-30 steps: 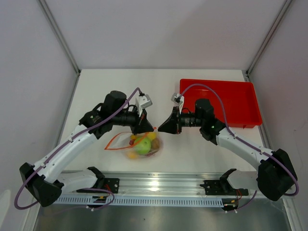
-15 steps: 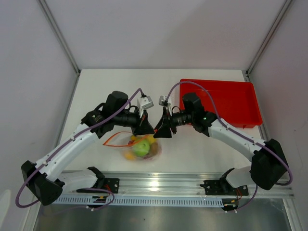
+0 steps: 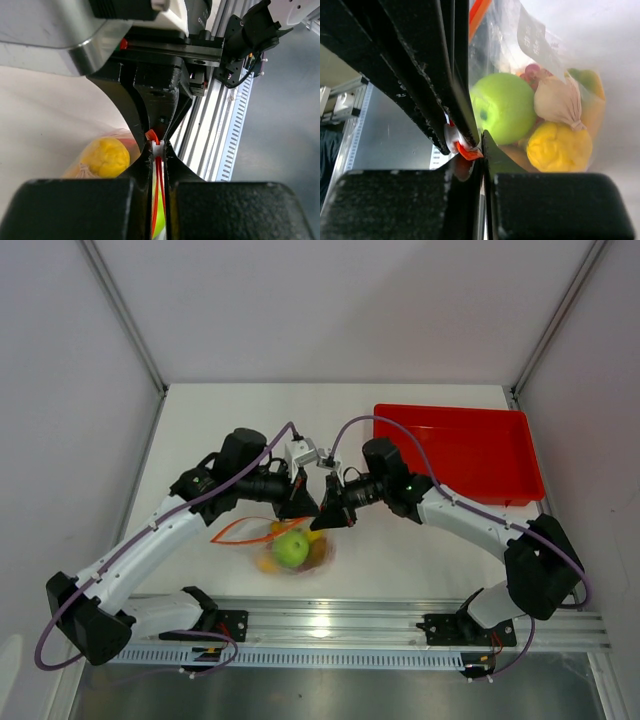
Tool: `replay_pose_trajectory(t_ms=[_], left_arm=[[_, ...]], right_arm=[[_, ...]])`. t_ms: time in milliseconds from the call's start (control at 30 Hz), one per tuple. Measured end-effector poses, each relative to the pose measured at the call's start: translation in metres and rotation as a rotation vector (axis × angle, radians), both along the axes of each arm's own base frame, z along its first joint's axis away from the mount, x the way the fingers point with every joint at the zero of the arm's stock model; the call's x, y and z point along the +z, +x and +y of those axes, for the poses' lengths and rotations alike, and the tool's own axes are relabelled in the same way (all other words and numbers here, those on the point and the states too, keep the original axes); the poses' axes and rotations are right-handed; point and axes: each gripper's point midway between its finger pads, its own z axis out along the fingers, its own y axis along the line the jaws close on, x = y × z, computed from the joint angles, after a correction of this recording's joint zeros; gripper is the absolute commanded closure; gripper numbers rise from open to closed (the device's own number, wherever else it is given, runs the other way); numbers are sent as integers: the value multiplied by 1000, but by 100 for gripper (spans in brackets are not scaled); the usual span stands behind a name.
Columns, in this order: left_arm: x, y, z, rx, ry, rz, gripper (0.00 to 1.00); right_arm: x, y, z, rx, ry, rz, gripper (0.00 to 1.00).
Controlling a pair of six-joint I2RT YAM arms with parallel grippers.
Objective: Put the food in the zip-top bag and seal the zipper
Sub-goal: Zip the zipper food storage bag at the center of the board.
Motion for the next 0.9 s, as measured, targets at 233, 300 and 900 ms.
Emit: replay_pose_trajectory(t_ms=[233, 300, 900], left_arm=[[-9, 4, 3, 32, 27, 2, 99], [-10, 7, 4, 44, 34, -5, 99], [-9, 5, 13, 81, 48, -35, 99]], right_arm=[[-7, 6, -1, -93, 44, 47, 100], [-6, 10, -4, -144, 69, 60, 100], [7, 21, -11, -232, 114, 46, 57]])
